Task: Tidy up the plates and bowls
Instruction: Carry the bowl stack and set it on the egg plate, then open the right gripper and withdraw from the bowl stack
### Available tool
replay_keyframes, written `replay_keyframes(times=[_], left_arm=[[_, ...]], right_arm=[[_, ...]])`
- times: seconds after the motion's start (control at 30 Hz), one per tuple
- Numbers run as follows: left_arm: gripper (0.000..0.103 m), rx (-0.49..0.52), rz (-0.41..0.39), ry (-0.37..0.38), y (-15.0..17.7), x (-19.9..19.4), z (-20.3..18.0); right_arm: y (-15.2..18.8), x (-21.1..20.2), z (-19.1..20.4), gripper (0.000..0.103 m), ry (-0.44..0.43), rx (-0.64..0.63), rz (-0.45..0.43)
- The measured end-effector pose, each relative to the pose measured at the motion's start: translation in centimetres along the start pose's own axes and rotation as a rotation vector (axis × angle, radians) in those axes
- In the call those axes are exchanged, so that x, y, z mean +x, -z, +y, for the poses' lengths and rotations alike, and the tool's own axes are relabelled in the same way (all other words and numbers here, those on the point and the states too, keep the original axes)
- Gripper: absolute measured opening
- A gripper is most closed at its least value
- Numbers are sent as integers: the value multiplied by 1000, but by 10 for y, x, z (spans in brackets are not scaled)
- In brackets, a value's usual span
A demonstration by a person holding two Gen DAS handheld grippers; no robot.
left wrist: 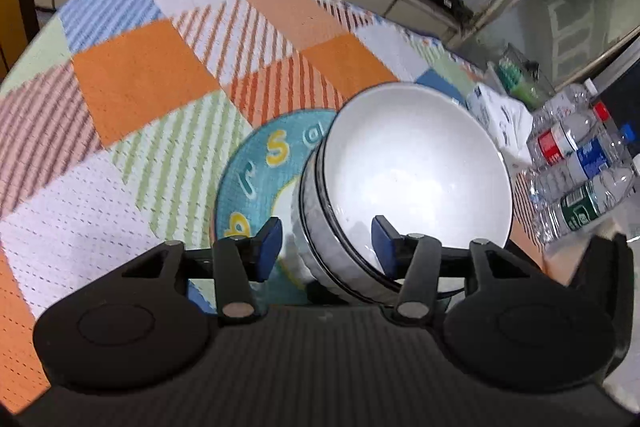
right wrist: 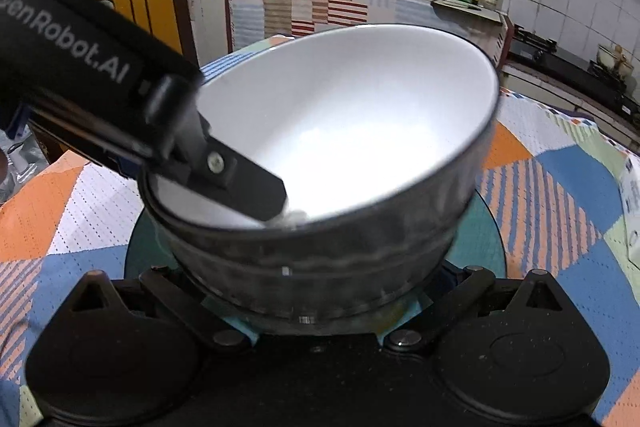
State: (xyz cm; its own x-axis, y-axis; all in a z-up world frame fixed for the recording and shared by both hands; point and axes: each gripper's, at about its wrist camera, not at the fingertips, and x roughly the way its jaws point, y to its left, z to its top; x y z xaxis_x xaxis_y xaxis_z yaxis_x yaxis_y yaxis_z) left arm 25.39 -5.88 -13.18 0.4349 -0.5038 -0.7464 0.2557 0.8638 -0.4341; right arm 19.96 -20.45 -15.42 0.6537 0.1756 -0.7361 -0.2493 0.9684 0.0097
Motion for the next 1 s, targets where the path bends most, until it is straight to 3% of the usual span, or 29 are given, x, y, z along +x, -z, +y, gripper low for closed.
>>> replay_keyframes(times=[0.13, 0.37, 0.57, 0.77, 1.0], left_arm=[[52, 47, -61, -41, 5, -16, -7], [56, 95, -134, -82, 17, -54, -17], [59, 135, -142, -121, 29, -92, -28], [62, 195, -123, -111, 44, -126, -40], [70, 225, -164, -145, 62, -173, -50]], right_arm=[[10, -18, 5, 101, 58, -15, 2], [28, -67, 10, 101, 82, 49, -48], [30, -100, 5, 101, 134, 130, -72], [25, -117, -3, 101, 223, 178, -43], [23, -158, -4, 101, 249, 265, -62]])
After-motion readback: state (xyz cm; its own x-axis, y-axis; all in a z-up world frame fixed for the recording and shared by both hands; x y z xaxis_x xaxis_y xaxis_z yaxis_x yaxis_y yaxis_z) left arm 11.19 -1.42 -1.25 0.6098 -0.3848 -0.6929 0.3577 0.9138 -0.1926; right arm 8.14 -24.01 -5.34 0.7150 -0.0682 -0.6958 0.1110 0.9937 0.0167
